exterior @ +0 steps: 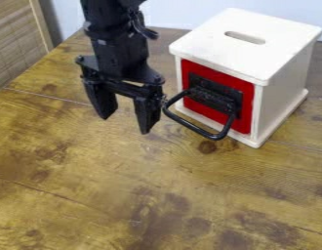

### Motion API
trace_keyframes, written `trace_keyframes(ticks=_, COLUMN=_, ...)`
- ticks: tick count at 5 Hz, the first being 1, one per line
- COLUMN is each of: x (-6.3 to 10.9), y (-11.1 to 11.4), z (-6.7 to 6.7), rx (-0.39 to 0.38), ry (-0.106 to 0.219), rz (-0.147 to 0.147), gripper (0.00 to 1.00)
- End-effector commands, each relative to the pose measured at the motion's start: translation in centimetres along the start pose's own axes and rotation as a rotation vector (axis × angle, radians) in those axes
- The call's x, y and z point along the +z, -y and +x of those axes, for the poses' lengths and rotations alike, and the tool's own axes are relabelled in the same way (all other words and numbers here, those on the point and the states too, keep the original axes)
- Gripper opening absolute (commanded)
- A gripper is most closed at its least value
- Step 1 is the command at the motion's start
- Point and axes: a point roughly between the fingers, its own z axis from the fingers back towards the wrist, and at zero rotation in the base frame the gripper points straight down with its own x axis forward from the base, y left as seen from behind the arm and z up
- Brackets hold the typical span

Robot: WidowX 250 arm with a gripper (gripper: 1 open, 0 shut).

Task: Close the drawer

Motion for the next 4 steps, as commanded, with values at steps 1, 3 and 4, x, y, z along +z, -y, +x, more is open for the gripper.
trace_keyframes(ticks=1, x=3.5, y=-1.6, z=-0.3, rx=0.051, ry=0.097, rz=0.010, gripper=1.00)
trace_keyframes(ticks=3, x=2.2, y=-3.6, z=1.6, rx=0.022, ry=0.065, rz=0.005, gripper=1.00)
trace_keyframes(ticks=4, x=1.4, y=-1.8, z=1.9, rx=0.046, ry=0.078, rz=0.014, gripper=1.00)
